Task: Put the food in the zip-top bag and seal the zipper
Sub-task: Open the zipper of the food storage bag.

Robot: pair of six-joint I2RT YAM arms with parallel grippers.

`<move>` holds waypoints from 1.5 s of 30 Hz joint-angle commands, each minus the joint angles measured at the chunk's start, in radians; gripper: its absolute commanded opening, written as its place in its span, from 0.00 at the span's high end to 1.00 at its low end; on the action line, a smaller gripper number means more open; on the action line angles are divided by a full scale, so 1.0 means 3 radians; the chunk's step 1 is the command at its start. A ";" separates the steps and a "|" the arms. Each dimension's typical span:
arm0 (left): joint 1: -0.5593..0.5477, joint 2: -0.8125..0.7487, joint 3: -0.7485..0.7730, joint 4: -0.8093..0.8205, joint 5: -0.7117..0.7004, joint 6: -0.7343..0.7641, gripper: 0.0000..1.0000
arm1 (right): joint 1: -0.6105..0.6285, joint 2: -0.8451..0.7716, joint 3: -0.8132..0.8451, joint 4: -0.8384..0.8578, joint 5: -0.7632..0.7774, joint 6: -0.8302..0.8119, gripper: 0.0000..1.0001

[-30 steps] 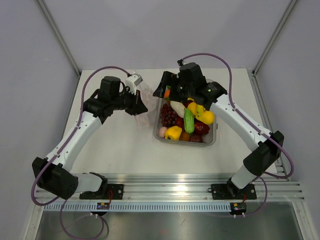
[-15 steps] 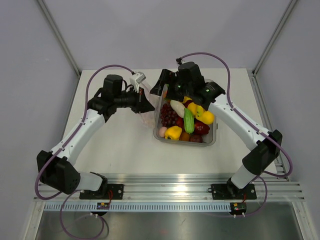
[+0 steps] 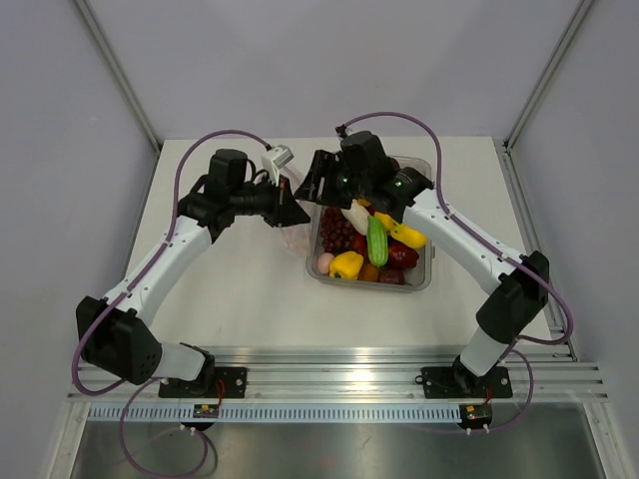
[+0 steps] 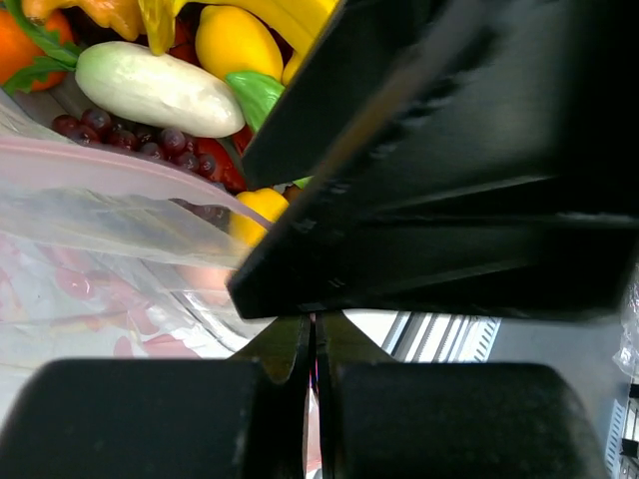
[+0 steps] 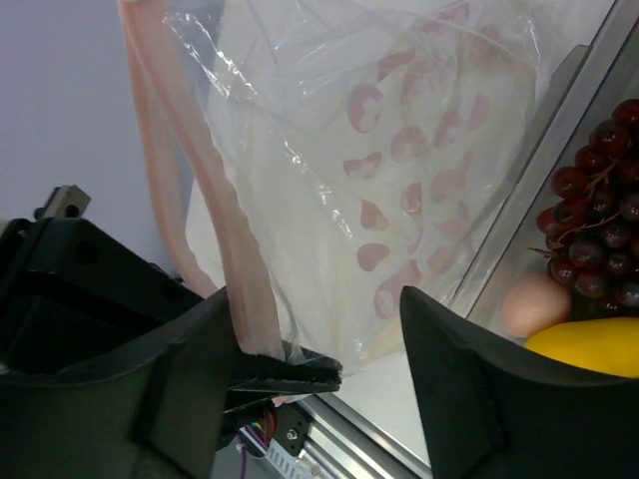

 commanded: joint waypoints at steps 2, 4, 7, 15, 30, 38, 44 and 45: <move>-0.0015 -0.0064 0.0037 0.0086 0.0236 0.0100 1.00 | 0.0032 -0.0007 -0.0072 0.0213 -0.0010 0.0005 0.38; -0.0015 -0.0090 0.0026 0.0056 0.0216 0.0130 1.00 | 0.0032 -0.0022 -0.0128 0.0290 -0.0004 0.0036 0.57; -0.0015 -0.0131 0.0123 -0.0138 0.0216 0.0151 1.00 | 0.0032 -0.0119 -0.0296 0.0463 0.0072 0.0102 1.00; -0.0015 -0.0478 0.0635 -0.0767 -0.0249 0.0212 0.20 | 0.0032 -0.0181 -0.0389 0.0571 0.0144 0.0163 1.00; 0.0235 -0.0877 0.0442 -0.1055 -0.2444 -0.0703 0.31 | 0.0032 -0.0278 -0.0517 0.0704 0.0164 0.0230 1.00; 0.0235 -0.0827 -0.0132 -0.0569 -0.2162 -0.1112 0.22 | 0.0037 -0.0262 -0.0527 0.0689 0.0123 0.0230 1.00; 0.0230 -0.0740 -0.0285 -0.0323 -0.2090 -0.1265 0.40 | 0.0037 -0.0268 -0.0558 0.0679 0.0123 0.0230 1.00; 0.0230 -0.0709 -0.0285 -0.0308 -0.2085 -0.1291 0.40 | 0.0032 -0.0262 -0.0558 0.0684 0.0118 0.0235 1.00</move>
